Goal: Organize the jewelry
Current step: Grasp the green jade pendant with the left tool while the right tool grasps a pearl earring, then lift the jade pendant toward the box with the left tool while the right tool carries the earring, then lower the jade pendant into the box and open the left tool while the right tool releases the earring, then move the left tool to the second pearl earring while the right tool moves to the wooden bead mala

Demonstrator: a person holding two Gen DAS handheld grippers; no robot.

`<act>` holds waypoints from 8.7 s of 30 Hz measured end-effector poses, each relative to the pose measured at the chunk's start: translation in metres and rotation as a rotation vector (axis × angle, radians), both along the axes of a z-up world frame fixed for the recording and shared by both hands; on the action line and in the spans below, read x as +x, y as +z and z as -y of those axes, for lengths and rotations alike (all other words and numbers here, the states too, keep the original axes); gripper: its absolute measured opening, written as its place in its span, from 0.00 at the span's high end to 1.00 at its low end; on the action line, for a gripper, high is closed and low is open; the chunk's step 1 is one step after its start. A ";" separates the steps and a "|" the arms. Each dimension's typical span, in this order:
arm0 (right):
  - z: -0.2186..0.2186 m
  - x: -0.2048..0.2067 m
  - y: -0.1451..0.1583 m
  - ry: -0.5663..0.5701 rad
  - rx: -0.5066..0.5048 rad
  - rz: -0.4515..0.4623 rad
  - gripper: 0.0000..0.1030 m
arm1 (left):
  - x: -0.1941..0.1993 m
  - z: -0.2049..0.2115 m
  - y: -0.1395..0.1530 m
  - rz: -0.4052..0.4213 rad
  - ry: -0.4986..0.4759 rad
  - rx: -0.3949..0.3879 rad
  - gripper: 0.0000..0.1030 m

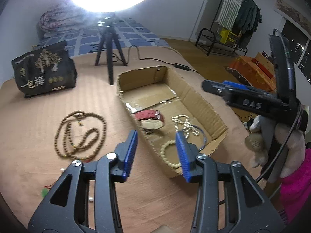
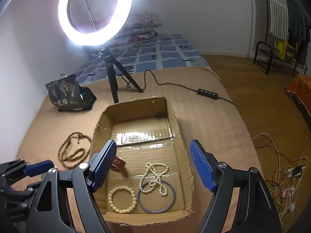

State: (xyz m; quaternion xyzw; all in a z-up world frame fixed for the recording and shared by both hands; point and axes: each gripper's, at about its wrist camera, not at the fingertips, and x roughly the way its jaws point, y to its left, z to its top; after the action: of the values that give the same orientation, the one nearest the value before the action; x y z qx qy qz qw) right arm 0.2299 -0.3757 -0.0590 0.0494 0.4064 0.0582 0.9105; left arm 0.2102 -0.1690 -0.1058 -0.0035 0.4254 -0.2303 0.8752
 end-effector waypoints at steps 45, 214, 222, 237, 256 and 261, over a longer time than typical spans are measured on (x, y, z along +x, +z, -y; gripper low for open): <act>-0.198 -0.063 -0.057 0.516 -0.048 -0.144 0.25 | -0.014 -0.211 -0.079 -0.175 0.122 0.152 0.49; -0.025 -0.024 -0.022 0.109 -0.051 -0.044 0.38 | 0.103 0.017 0.036 0.129 -0.060 -0.003 0.58; -0.026 -0.026 -0.018 0.077 -0.062 -0.038 0.24 | 0.097 -0.021 0.046 0.146 -0.028 0.006 0.57; -0.039 -0.029 -0.012 0.093 -0.051 -0.039 0.24 | 0.087 -0.144 0.030 0.096 0.114 0.059 0.57; -0.099 -0.029 -0.008 0.224 -0.013 -0.031 0.24 | 0.041 -0.174 -0.047 -0.079 0.037 0.082 0.57; -0.124 -0.026 -0.012 0.269 -0.014 -0.041 0.24 | 0.032 -0.163 -0.065 -0.109 -0.016 0.104 0.57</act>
State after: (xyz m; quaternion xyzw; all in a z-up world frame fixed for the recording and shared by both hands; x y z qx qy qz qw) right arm 0.2042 -0.2520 -0.0710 -0.0108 0.4283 0.1758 0.8863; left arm 0.2426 -0.0060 -0.1711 0.0327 0.4839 -0.2144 0.8478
